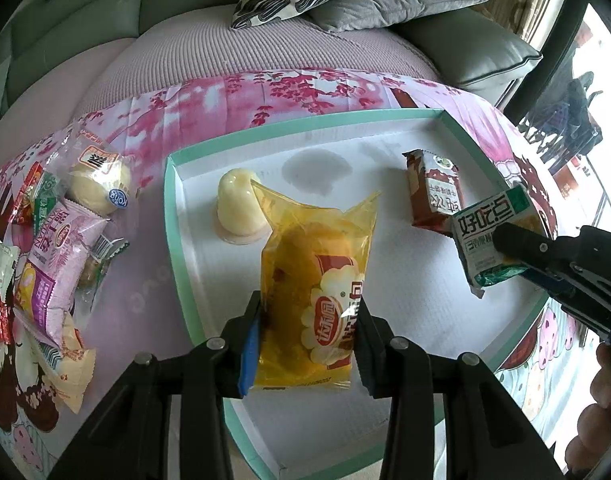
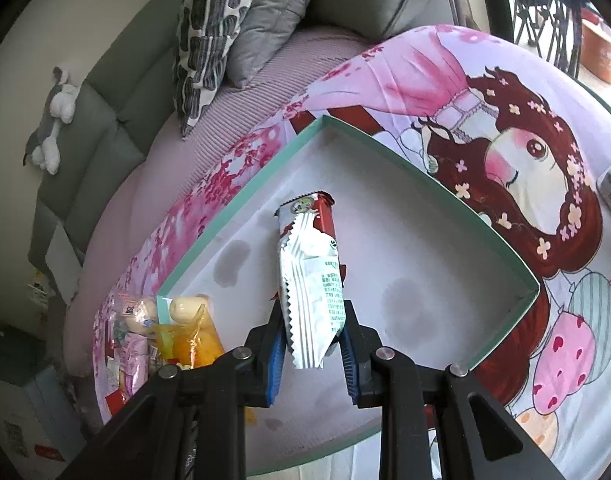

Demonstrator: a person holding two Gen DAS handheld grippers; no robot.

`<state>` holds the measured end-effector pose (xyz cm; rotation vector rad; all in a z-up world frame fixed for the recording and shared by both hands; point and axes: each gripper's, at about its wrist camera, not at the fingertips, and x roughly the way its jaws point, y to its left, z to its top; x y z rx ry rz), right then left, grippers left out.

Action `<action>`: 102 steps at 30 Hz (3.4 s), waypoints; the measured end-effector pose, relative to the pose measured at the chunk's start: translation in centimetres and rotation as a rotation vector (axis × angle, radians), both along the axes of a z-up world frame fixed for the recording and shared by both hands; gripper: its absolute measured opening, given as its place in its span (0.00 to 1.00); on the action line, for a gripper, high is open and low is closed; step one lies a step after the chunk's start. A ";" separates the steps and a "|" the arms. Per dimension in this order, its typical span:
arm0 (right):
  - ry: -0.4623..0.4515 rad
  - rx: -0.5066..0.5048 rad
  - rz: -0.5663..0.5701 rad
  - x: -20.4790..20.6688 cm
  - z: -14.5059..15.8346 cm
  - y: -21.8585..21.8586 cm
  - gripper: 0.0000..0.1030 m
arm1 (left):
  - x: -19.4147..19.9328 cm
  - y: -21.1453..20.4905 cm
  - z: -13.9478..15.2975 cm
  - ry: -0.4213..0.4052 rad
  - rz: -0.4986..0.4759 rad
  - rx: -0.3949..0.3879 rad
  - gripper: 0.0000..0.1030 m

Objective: Organize snacks
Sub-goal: 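Carry both packs to the white tray and open both tools to release them, then move both tools back over the remaining snack pile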

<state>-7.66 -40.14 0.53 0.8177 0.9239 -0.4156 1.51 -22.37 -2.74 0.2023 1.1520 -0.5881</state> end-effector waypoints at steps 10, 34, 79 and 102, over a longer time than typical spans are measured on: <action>0.093 -0.039 -0.057 -0.7 -0.5 -1.0 0.41 | 0.1 0.1 -0.2 0.012 0.000 0.002 0.40; 0.178 -0.230 -0.026 0.0 0.2 -0.7 1.00 | 0.6 0.8 0.6 -0.045 0.067 0.026 1.00; 0.070 -0.402 0.361 5.9 3.0 14.7 1.00 | 6.5 26.0 3.3 -0.106 0.639 0.165 1.00; 0.037 -0.399 0.620 9.1 0.3 24.9 1.00 | 7.0 26.6 1.4 -0.032 0.559 0.110 1.00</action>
